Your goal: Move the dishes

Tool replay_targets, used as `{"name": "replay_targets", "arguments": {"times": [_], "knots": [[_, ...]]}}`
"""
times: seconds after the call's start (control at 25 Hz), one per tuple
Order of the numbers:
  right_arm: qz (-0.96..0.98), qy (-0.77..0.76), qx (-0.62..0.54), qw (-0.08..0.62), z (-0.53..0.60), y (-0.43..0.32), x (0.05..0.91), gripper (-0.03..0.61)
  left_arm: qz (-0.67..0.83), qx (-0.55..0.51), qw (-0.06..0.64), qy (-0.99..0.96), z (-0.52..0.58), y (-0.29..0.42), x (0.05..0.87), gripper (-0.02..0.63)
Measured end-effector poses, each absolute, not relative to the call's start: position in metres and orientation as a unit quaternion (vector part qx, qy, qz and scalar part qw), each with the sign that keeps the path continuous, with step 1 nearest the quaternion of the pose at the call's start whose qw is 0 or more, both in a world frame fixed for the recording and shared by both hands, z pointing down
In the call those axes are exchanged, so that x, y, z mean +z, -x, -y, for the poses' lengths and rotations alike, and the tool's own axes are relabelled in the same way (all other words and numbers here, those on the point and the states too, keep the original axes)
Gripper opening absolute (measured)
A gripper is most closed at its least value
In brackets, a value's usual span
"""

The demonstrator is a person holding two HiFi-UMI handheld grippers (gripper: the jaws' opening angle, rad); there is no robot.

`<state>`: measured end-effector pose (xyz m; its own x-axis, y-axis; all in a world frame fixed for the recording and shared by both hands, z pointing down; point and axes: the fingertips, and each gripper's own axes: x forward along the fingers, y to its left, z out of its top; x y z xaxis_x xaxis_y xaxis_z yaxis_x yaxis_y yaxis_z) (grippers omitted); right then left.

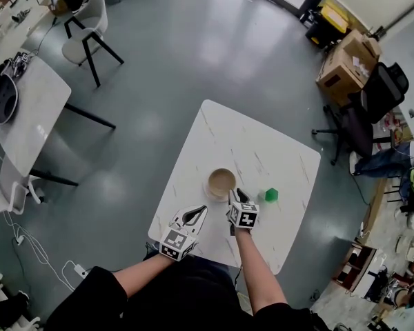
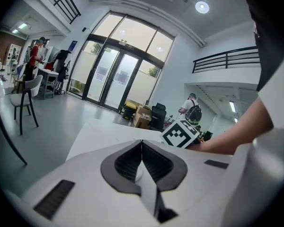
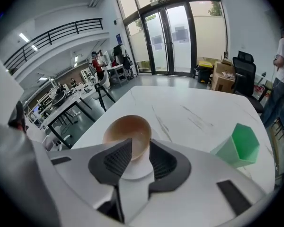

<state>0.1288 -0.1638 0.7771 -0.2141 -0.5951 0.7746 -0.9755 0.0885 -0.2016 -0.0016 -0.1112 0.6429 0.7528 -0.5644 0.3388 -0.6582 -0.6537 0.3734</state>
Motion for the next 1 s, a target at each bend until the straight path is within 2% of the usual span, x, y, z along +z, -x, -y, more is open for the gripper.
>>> {"name": "replay_targets", "arguments": {"times": [0.16,0.4,0.52,0.64,1.0], "knots": [[0.658,-0.587,0.392,0.262,0.170,-0.130,0.793,0.118,0.338,0.094,0.252,-0.902,0.121,0.015,0.645,0.017],[0.595,-0.621,0.465,0.210,0.176,-0.134,0.807,0.116,0.335,0.078,0.253,-0.904,0.136,0.029,0.630,0.017],[0.587,-0.626,0.466,0.215,0.175,-0.133,0.810,0.058,0.333,0.081,0.251,-0.905,0.137,0.033,0.633,0.017],[0.586,-0.626,0.472,0.205,0.173,-0.131,0.808,0.035,0.325,0.093,0.232,-0.912,0.133,0.035,0.633,0.017],[0.574,-0.645,0.483,0.147,0.138,-0.156,0.783,0.028,0.306,0.098,0.222,-0.921,0.114,0.015,0.628,0.017]]}}
